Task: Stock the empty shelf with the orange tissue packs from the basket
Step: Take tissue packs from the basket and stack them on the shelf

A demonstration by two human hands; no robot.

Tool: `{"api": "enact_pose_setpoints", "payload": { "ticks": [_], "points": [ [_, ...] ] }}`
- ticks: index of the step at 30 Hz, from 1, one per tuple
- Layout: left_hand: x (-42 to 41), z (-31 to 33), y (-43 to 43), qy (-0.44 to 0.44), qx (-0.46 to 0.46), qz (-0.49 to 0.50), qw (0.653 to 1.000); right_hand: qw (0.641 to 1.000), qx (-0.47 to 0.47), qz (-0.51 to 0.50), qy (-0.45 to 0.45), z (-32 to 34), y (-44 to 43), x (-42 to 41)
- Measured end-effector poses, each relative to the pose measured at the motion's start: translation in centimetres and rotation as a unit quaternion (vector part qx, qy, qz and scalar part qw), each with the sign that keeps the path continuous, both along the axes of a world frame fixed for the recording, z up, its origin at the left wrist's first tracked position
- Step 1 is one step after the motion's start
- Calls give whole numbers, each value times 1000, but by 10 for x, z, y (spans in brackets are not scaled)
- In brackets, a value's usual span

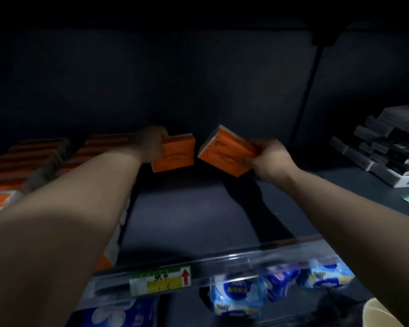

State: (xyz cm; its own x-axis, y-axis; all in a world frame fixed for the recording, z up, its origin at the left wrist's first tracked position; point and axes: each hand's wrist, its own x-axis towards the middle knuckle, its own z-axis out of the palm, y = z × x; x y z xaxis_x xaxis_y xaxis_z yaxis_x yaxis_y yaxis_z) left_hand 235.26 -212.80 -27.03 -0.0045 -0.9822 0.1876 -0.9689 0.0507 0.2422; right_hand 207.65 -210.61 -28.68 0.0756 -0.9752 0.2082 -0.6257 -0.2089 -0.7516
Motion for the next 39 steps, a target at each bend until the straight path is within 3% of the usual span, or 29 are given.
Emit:
{"api": "enact_pose_setpoints", "payload": {
  "ticks": [15,27,39],
  "points": [
    [9,-9,-19,-62,-58,39,996,1000,9,10,-9,-10,-16,19],
    [32,12,34,-126,-76,38,988,992,-14,35,120,5,-14,87],
    [59,1,51,-60,-50,96,992,982,-64,52,167,-4,-37,136]
  ]
}}
